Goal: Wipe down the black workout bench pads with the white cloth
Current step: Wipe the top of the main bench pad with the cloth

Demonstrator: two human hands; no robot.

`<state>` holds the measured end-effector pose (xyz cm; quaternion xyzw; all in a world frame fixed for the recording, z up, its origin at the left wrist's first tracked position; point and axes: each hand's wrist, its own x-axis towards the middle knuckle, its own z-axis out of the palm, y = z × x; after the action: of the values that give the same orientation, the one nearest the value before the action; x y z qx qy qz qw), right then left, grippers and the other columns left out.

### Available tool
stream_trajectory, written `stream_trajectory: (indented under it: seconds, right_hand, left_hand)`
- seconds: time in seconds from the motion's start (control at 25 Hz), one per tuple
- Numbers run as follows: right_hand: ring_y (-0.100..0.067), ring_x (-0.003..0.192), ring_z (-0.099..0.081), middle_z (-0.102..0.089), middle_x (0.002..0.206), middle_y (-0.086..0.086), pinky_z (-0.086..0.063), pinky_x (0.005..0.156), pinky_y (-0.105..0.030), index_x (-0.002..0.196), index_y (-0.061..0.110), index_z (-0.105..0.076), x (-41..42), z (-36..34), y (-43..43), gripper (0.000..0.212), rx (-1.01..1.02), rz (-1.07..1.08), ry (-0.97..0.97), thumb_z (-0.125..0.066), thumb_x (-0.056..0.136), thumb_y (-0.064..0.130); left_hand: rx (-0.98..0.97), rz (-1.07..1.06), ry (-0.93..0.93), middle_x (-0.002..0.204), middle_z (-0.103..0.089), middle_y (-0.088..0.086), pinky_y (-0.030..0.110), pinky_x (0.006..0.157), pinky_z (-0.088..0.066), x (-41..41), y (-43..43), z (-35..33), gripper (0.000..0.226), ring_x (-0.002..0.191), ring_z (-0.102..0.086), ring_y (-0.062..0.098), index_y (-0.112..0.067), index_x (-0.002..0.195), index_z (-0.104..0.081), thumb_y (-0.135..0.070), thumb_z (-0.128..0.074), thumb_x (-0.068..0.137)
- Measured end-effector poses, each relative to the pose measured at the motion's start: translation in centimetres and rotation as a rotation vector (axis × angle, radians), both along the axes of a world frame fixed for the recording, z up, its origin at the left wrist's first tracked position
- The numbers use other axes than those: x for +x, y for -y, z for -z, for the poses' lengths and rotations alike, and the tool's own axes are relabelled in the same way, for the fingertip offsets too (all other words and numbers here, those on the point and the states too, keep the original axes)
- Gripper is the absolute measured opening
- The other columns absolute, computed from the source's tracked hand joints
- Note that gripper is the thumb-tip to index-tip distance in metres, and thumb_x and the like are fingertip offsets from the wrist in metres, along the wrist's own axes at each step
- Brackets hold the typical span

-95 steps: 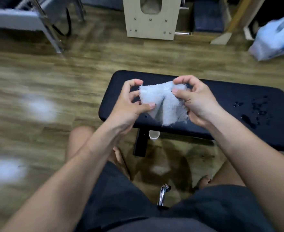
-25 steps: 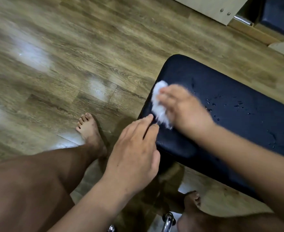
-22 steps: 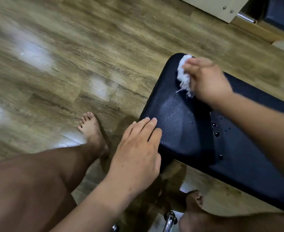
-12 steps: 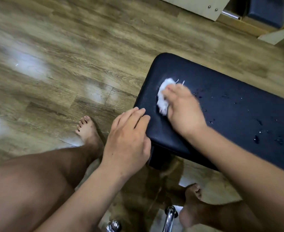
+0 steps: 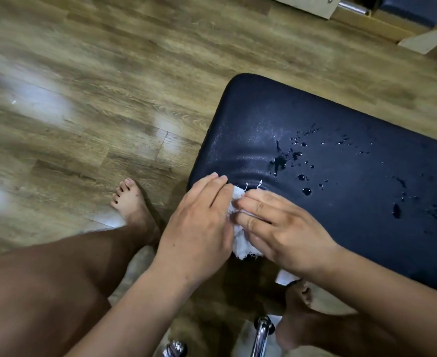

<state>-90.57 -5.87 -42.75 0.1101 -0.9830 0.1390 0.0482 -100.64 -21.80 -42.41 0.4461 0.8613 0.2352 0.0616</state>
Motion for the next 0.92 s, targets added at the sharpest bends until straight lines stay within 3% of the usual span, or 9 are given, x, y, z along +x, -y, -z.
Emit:
stream_trajectory:
  seconds: [0.12, 0.28, 0.36, 0.44, 0.52, 0.64, 0.8, 0.92]
  right_hand:
    - [-0.024, 0.116, -0.06, -0.065, 0.122, -0.006, -0.037, 0.11, -0.046, 0.114, 0.011, -0.07, -0.1, 0.1, -0.9, 0.028, 0.048, 0.084, -0.045, -0.054, 0.092, 0.02]
    - [-0.033, 0.102, -0.066, -0.068, 0.113, -0.015, -0.033, 0.108, -0.055, 0.107, 0.006, -0.07, -5.4, -1.2, -7.1, 0.034, 0.095, 0.403, -0.093, -0.049, 0.082, 0.017]
    - [-0.034, 0.1, -0.063, -0.067, 0.108, -0.012, -0.035, 0.105, -0.045, 0.098, 0.007, -0.069, -8.8, -1.7, -10.8, 0.025, 0.14, 0.49, 0.011, -0.052, 0.081, 0.011]
    - [-0.032, 0.092, -0.061, -0.066, 0.099, -0.005, -0.044, 0.086, -0.031, 0.086, 0.016, -0.063, -12.0, -1.6, -13.3, 0.014, 0.127, 0.557, 0.094, -0.051, 0.08, 0.014]
    - [-0.029, 0.087, -0.061, -0.064, 0.095, -0.001, -0.046, 0.073, -0.029, 0.082, 0.019, -0.055, -13.5, -1.3, -13.9, 0.008, 0.078, 0.594, 0.106, -0.05, 0.079, 0.015]
    - [-0.027, 0.098, -0.057, -0.061, 0.103, -0.003, -0.048, 0.079, -0.032, 0.091, 0.016, -0.061, -11.1, -0.8, -11.4, 0.021, 0.02, 0.625, 0.035, -0.052, 0.077, 0.005]
    - [-0.02, 0.103, -0.053, -0.063, 0.11, -0.012, -0.041, 0.087, -0.016, 0.104, 0.004, -0.066, -3.4, -0.8, -2.4, 0.031, -0.142, 0.504, -0.065, -0.052, 0.078, -0.003]
    - [-0.027, 0.118, -0.05, -0.061, 0.123, -0.011, -0.04, 0.103, -0.027, 0.112, 0.005, -0.066, 2.1, -0.1, 1.8, 0.034, -0.149, 0.398, -0.008, -0.05, 0.082, 0.002]
  left_hand:
    - [-0.028, 0.002, 0.011, 0.135, -0.057, 0.012, 0.038, 0.114, -0.037, 0.1, 0.1, 0.0, 0.054, 0.134, -0.046, 0.024, -0.003, 0.131, -0.056, -0.02, -0.039, 0.082]
    - [-0.094, 0.027, 0.004, 0.14, -0.053, 0.012, 0.04, 0.114, -0.036, 0.2, 0.2, -0.2, 0.054, 0.138, -0.041, 0.024, -0.002, 0.133, -0.055, -0.016, -0.047, 0.082]
    - [-0.114, 0.03, -0.009, 0.14, -0.053, 0.011, 0.04, 0.114, -0.036, 0.2, 0.1, -0.3, 0.053, 0.137, -0.041, 0.024, -0.003, 0.132, -0.057, -0.016, -0.05, 0.081]
    - [-0.113, 0.019, -0.027, 0.136, -0.056, 0.01, 0.039, 0.113, -0.037, 0.1, 0.0, -0.5, 0.051, 0.134, -0.044, 0.025, -0.004, 0.127, -0.06, -0.018, -0.049, 0.08]
    - [-0.086, -0.001, -0.04, 0.129, -0.06, 0.01, 0.041, 0.109, -0.041, -0.1, -0.4, -0.6, 0.046, 0.128, -0.049, 0.027, -0.004, 0.119, -0.064, -0.021, -0.05, 0.079]
    - [-0.076, -0.016, -0.037, 0.121, -0.061, 0.011, 0.045, 0.101, -0.047, 0.0, -0.7, -0.9, 0.042, 0.12, -0.052, 0.03, -0.004, 0.11, -0.065, -0.029, -0.048, 0.081]
    - [-0.072, -0.027, -0.011, 0.122, -0.06, 0.011, 0.037, 0.107, -0.04, 0.1, -0.5, -0.7, 0.046, 0.121, -0.049, 0.029, -0.004, 0.112, -0.064, -0.033, -0.046, 0.082]
    - [0.007, -0.014, -0.026, 0.123, -0.06, 0.013, 0.031, 0.106, -0.033, 0.5, -0.6, -1.0, 0.042, 0.12, -0.052, 0.032, -0.003, 0.116, -0.063, -0.023, -0.049, 0.082]
